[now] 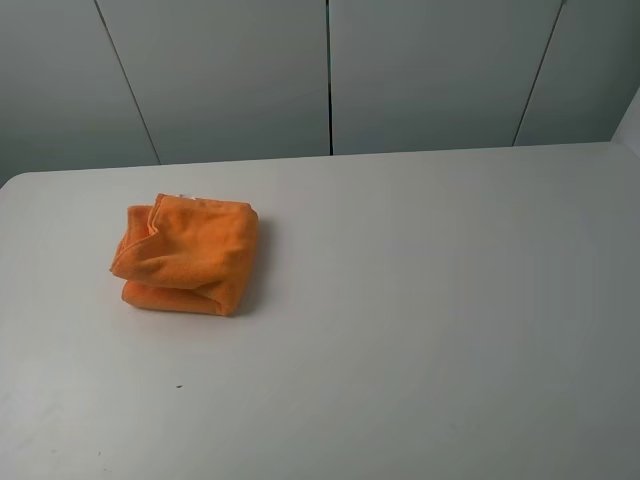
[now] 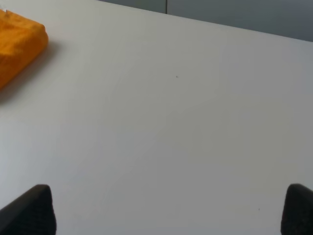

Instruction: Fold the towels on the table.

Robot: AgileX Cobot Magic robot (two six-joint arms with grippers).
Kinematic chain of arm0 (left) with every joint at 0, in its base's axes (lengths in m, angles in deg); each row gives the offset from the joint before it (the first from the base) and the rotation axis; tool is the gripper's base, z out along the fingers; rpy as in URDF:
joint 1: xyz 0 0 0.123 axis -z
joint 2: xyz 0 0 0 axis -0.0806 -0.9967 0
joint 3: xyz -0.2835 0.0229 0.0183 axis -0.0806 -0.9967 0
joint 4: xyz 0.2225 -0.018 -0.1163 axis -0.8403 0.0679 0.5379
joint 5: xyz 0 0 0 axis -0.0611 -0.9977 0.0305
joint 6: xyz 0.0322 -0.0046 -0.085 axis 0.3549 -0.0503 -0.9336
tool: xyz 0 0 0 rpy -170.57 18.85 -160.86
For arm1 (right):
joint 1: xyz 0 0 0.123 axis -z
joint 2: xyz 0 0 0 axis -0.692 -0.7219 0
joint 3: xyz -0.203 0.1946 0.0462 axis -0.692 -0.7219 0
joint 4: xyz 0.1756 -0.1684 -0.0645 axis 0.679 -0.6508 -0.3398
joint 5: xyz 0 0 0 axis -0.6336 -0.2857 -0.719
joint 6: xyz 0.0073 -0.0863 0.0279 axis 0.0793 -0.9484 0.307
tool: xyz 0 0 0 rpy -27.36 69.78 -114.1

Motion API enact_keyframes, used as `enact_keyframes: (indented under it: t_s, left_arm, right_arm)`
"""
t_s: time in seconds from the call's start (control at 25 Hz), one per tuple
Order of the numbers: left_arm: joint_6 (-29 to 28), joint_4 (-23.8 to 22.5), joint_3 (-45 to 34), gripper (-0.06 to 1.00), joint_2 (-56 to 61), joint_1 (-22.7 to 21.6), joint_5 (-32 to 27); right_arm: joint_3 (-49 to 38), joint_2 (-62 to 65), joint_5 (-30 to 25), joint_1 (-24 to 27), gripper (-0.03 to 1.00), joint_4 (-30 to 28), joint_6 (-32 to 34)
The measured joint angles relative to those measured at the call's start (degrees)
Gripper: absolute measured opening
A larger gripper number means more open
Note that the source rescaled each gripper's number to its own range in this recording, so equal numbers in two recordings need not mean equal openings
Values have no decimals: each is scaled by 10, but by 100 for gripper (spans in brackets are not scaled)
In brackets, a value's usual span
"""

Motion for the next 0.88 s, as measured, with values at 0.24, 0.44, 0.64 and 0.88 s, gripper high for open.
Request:
enact_keyframes:
  t_s: [0.24, 0.44, 0.64, 0.88]
  left_arm:
    - [1, 0, 0, 100, 0, 0, 0]
    - [1, 0, 0, 100, 0, -25, 0]
    - [1, 0, 0, 100, 0, -90, 0]
    - [1, 0, 0, 100, 0, -107, 0]
  right_arm:
    - [0, 21, 0, 0, 100, 0, 0]
    - [0, 32, 0, 74, 100, 0, 0]
    - [0, 33, 0, 194, 100, 29, 1]
    - [0, 33, 0, 247, 100, 47, 0]
